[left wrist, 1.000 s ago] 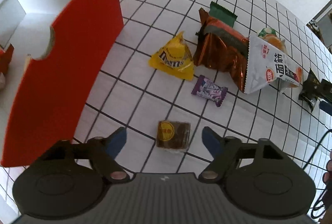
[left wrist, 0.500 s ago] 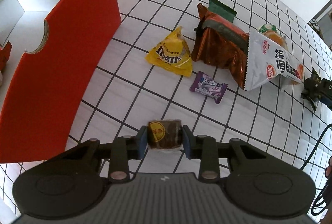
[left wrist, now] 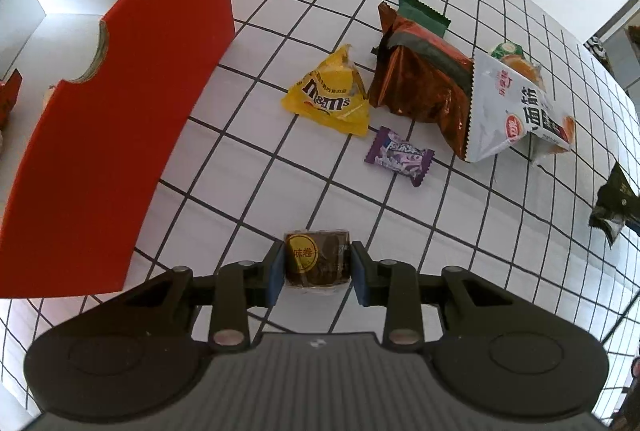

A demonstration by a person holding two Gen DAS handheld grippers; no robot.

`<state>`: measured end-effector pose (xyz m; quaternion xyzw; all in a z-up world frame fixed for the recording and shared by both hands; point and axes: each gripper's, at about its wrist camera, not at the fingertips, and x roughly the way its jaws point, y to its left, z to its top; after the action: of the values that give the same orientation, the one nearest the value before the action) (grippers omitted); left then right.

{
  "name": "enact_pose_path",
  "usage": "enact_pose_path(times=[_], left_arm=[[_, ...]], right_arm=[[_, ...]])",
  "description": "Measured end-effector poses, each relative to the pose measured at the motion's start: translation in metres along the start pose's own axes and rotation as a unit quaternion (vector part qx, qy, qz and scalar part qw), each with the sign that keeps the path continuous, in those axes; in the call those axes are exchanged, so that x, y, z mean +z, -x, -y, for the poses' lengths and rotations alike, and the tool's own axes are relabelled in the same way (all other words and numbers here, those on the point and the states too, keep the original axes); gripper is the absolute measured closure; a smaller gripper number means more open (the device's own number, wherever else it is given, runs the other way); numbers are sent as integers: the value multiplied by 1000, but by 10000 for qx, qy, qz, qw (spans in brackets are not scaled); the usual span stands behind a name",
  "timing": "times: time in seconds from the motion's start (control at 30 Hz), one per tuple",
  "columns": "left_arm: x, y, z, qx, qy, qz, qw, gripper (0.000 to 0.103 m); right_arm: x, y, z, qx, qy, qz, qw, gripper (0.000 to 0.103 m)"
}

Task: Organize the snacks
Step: 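Grasp the brown square cake with the left tool while the right grasps the black snack, then carry the cake and black snack over the red box and open both tools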

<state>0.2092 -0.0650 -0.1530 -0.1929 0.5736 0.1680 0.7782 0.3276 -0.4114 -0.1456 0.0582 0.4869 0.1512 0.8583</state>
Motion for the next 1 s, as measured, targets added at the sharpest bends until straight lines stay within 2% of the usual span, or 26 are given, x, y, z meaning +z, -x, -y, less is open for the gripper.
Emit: enact_pose_path(times=[0.43,0.77,1.0], left_arm=[[-17,38,-15,-151,-196,183,9995,70],[-33,95,-21,-389,-613,497,9961,70],[-37,128,-41,-508,-694,689,9939,70]], right_arm=[[-27,65,-21,459,261,8,9986,71],[-44,112,-63,864,636,23,9942,71],[-47,142,-96,1194,828,116,9893,71]])
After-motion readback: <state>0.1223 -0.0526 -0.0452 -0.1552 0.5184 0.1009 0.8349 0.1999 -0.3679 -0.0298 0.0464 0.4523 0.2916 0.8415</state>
